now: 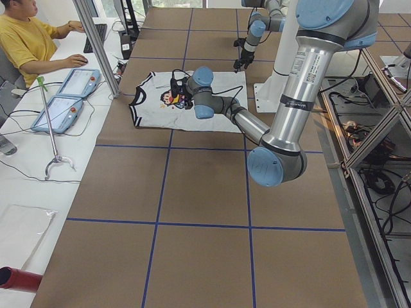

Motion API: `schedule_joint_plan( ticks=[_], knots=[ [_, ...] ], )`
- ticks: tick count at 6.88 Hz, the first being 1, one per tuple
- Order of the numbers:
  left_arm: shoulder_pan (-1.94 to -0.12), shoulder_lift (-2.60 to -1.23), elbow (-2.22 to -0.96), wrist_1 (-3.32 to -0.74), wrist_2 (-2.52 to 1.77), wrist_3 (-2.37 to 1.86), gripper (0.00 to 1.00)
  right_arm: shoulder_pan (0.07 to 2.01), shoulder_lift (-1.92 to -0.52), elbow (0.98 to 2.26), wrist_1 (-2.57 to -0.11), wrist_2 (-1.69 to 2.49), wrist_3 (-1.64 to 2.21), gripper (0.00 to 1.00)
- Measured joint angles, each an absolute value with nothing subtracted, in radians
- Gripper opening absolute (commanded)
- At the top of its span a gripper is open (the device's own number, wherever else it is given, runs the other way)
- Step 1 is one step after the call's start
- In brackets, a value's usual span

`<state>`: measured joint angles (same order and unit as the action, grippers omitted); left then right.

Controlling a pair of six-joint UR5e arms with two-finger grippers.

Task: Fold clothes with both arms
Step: 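Move the right gripper to the near hem corner while the left gripper follows the side, then move the left gripper down to the other hem corner nearest the robot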

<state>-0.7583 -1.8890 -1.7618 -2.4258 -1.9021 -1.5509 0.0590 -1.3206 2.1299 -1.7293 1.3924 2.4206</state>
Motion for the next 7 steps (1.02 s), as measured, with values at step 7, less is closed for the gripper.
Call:
schedule_joint_plan(
  ticks=[7],
  knots=[
    [-0.751,-1.897,-1.748,-2.421,-1.900,-1.549,0.99,0.029,-1.384,2.100,-1.717,1.399,2.525,0.69]
  ],
)
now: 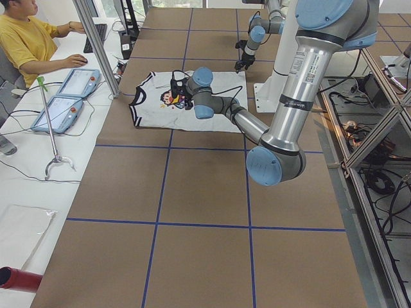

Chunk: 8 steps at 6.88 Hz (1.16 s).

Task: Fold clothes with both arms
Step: 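Move the left gripper down to the other hem corner nearest the robot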

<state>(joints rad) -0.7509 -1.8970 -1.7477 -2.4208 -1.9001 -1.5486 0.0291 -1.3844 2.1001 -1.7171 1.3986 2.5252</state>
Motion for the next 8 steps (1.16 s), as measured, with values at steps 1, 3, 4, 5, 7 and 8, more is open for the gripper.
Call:
schedule_joint_plan(
  ticks=[1,3,4,5,7,8],
  knots=[
    [-0.750,-1.897,-1.746,-2.421,-1.899,-1.548,0.99,0.016,-1.384,2.100,-1.717,1.399,2.532,0.33],
    [-0.750,-1.894,-1.744,-2.421,-1.897,-1.548,0.99,0.006,-1.385,2.101,-1.717,1.399,2.538,0.00],
    [-0.750,-1.892,-1.744,-2.421,-1.896,-1.547,0.99,0.007,-1.385,2.104,-1.717,1.399,2.538,0.00],
    [-0.750,-1.890,-1.744,-2.421,-1.895,-1.544,0.99,0.008,-1.384,2.109,-1.718,1.400,2.537,0.00],
    [-0.751,-1.884,-1.745,-2.420,-1.888,-1.520,0.99,0.011,-1.381,2.131,-1.718,1.400,2.533,0.00],
    [-0.753,-1.882,-1.753,-2.419,-1.886,-1.516,0.99,0.012,-1.378,2.151,-1.718,1.400,2.534,0.00]
  ],
)
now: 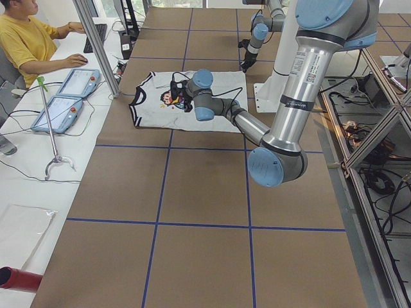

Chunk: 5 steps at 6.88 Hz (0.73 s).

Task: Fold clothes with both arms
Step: 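Move the left gripper down to the other hem corner nearest the robot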

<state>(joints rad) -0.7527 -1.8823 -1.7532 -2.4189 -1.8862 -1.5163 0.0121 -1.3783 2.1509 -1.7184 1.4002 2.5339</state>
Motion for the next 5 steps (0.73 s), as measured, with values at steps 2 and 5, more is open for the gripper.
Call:
schedule_joint_plan(
  ticks=[2,5],
  knots=[
    [-0.724,-1.833,-1.825,-2.399,-1.887,-1.551,0.99,0.018,-1.372,2.166,-1.719,1.406,2.532,0.00],
    [-0.562,-1.611,-2.009,-2.358,-1.885,-1.676,0.96,0.082,-1.358,2.174,-1.715,1.539,2.455,0.00]
  ],
)
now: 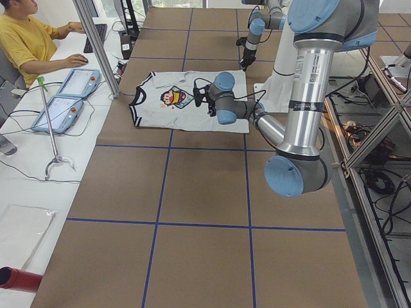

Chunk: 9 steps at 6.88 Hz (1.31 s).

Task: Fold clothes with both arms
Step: 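Move the left gripper down to the other hem corner nearest the robot, then grasp both hem corners with the left and right grippers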

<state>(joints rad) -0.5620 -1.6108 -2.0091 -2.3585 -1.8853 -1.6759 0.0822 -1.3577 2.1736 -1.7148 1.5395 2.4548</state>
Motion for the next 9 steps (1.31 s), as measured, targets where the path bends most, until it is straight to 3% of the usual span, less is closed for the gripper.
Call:
schedule_joint_plan(
  ticks=[2,5,9],
  knots=[
    [-0.456,-1.526,-2.042,-2.335,-1.838,-1.779,0.92,0.103,-1.360,2.176,-1.681,1.571,2.363,0.00],
    [-0.308,-1.540,-2.031,-2.220,-1.752,-1.887,0.88,0.106,-1.384,2.172,-1.598,1.577,2.314,0.00],
    [-0.227,-1.544,-2.026,-2.159,-1.728,-1.919,0.74,0.106,-1.383,2.162,-1.592,1.576,2.309,0.00]
  ],
)
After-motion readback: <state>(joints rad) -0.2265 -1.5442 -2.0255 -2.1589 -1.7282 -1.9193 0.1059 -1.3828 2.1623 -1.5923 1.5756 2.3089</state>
